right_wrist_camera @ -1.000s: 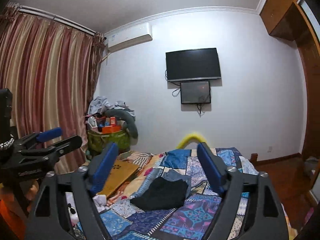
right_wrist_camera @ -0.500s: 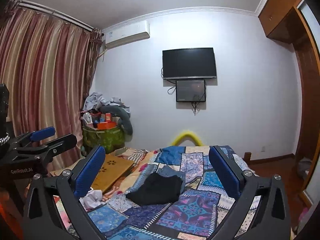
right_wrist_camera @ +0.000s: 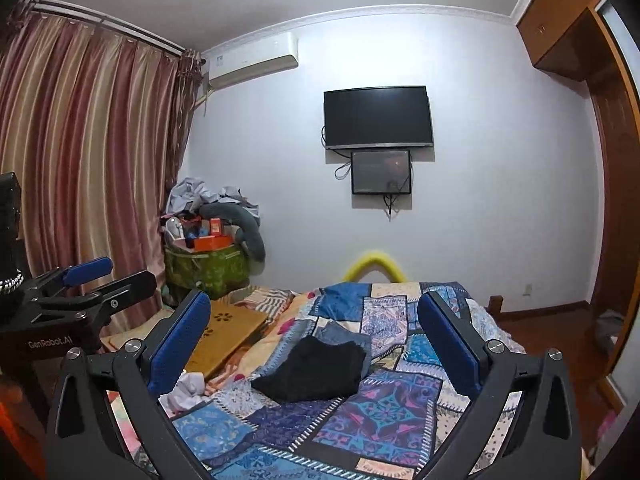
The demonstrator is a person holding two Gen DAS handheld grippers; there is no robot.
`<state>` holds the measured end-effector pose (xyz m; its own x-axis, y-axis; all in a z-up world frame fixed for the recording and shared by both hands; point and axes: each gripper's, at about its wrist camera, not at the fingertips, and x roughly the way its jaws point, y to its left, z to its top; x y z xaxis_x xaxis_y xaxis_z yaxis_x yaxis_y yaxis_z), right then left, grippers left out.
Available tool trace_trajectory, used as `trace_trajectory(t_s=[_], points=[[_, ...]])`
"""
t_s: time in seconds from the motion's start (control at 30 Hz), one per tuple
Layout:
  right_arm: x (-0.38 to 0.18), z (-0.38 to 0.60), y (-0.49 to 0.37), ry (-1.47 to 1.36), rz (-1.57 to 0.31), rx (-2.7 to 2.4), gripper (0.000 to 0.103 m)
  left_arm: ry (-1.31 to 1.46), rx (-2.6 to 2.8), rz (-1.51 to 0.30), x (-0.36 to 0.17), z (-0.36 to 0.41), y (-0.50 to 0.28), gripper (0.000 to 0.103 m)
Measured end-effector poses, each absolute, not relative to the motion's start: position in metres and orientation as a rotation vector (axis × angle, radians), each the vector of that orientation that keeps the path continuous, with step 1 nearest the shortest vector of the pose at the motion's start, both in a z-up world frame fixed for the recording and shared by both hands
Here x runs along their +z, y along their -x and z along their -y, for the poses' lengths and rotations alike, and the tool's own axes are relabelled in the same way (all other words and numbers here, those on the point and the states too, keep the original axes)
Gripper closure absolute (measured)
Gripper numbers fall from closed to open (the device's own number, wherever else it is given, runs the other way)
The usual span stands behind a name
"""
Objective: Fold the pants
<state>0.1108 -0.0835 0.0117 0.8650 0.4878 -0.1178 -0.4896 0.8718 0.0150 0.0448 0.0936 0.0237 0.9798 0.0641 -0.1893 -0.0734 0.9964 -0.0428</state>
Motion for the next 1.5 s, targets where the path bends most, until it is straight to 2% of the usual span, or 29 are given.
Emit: trace_trajectory(t_s=[1.5], points=[[0.016,0.097,-0.112,0.000,-0.148,0.490,0.000,0.011,0.045,-0.198,0.024,-0.086,-0.045,0.000]])
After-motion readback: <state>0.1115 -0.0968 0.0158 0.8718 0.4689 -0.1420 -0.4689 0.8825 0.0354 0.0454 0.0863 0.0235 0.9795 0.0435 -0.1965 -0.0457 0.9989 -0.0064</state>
